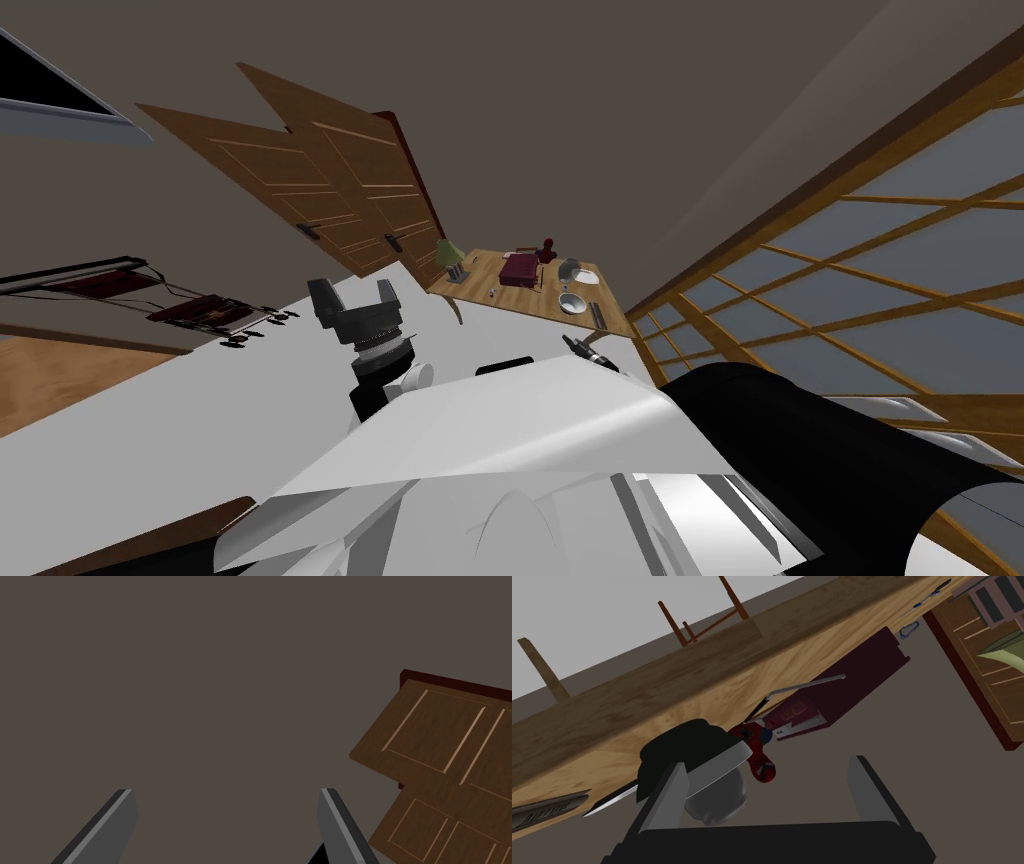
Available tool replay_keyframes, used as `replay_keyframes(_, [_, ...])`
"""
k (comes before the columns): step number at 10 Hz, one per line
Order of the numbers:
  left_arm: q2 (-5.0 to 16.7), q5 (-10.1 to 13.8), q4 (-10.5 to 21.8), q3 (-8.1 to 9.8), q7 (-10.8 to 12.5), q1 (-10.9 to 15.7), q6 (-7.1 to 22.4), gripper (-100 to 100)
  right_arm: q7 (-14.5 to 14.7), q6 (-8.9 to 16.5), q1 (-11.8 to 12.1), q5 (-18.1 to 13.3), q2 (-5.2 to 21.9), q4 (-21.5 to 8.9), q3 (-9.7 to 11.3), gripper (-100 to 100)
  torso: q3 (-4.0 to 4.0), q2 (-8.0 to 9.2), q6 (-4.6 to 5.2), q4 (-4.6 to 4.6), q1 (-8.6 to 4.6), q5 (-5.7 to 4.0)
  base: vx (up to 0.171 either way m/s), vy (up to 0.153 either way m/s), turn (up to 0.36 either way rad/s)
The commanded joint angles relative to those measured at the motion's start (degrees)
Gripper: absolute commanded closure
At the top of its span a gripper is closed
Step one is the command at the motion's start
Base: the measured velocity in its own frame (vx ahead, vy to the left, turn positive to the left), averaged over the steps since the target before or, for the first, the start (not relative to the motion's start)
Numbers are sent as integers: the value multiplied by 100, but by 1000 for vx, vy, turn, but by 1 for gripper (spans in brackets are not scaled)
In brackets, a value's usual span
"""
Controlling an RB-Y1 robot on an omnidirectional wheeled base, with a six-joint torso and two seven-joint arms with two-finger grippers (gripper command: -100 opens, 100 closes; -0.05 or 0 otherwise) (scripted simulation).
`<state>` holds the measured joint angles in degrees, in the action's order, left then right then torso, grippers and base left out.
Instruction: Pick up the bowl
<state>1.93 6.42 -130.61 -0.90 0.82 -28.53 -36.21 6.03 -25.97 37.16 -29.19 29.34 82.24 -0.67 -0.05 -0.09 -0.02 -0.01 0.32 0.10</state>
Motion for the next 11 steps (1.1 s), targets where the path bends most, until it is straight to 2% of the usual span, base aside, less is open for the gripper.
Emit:
replay_keyframes(1, [0, 0, 0, 0, 0, 0, 0, 0, 87, -79, 19, -76, 51, -286, -31, -100, 0, 0, 0, 0, 0, 0, 56, 66, 125])
replay_keyframes(2, [0, 0, 0, 1, 0, -1, 0, 0, 87, -79, 19, -76, 51, -374, -31, -100, 0, 1, 4, -1, -8, -1, 33, 29, -14])
replay_keyframes(3, [1, 0, 0, 1, 0, -1, 0, 0, 190, -73, 61, -252, 197, -552, -36, -100, 4, 8, 5, 1, -20, -4, 49, 79, 165])
replay_keyframes(5, [0, 0, 0, 1, 0, -1, 0, 0, 190, -73, 61, -252, 197, -743, -36, -100, 0, 0, 3, 0, -9, -2, 51, 54, 63])
replay_keyframes(6, [1, 0, 0, 1, 0, -1, 0, 0, 294, -67, 104, -426, 340, -944, -42, -100, 3, 7, 5, 0, -18, -3, 63, 79, 179])
replay_keyframes(8, [0, 0, 0, 1, 0, -1, 0, 0, 294, -67, 104, -426, 340, -1111, -42, -100, 0, 1, 3, 0, -3, -1, 45, 68, 58])
replay_keyframes(9, [0, 0, 0, 1, 0, -1, 0, 0, 401, -61, 147, -598, 479, -1280, -49, -100, 4, 9, 6, 1, -12, -2, 50, 87, 209])
replay_keyframes(10, [0, 0, 0, 0, 0, 0, 0, 0, 401, -61, 147, -598, 479, -1268, -49, -100, 3, 4, 0, 1, -2, 0, 67, 79, 115])
replay_keyframes(11, [0, 0, 0, 1, 0, -1, 0, 0, 401, -61, 147, -598, 479, -1421, -49, -100, 0, 0, 5, 0, -4, -1, 41, 30, -31])
